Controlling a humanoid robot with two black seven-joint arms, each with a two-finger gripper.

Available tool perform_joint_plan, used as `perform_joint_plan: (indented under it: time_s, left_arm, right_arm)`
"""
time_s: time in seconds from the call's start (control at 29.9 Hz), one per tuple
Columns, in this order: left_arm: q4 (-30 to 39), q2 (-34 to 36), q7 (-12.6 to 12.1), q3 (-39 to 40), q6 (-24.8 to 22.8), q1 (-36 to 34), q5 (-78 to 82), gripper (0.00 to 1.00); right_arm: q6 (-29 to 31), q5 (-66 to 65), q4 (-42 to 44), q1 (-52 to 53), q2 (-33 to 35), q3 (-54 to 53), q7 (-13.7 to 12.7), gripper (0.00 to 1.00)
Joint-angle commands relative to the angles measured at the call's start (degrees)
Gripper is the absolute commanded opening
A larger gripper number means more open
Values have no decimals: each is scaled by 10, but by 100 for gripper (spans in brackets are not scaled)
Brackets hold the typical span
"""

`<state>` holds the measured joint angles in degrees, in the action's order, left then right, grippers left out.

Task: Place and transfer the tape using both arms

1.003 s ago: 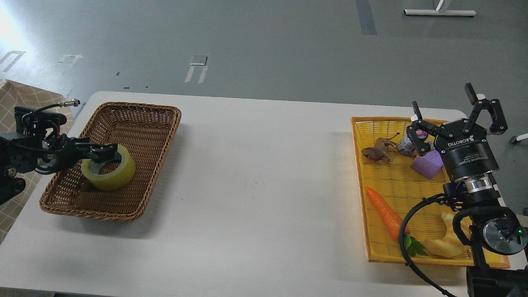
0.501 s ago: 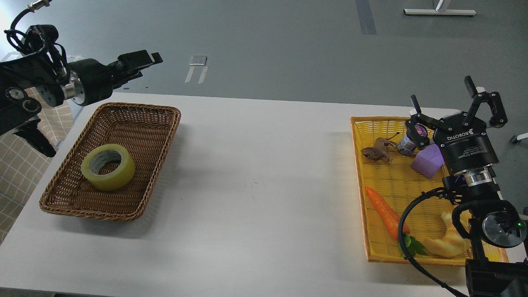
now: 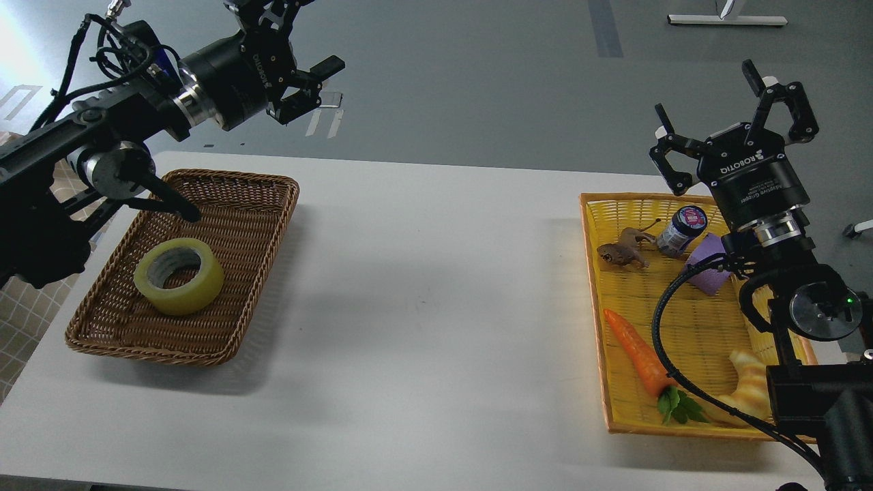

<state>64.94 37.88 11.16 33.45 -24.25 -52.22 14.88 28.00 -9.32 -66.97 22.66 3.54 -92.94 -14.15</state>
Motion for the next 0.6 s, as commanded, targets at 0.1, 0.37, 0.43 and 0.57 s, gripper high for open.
perform_joint_plan:
  time_s: [0.1, 0.37, 0.43, 0.57]
  left_arm:
    - [6, -64, 0, 89, -33, 80, -25, 98]
    - [17, -134, -1, 160, -37, 147, -25, 98]
    - [17, -156, -2, 178, -37, 164, -25, 98]
    - [16, -174, -2, 189, -37, 172, -25, 98]
  right_arm:
    - [0, -5, 11, 22, 1, 2, 0, 100]
    - [0, -8, 12, 29, 1, 3, -2, 100]
    - [0, -11, 20, 34, 1, 8, -2, 100]
    - [0, -12, 38, 53, 1, 29, -2, 100]
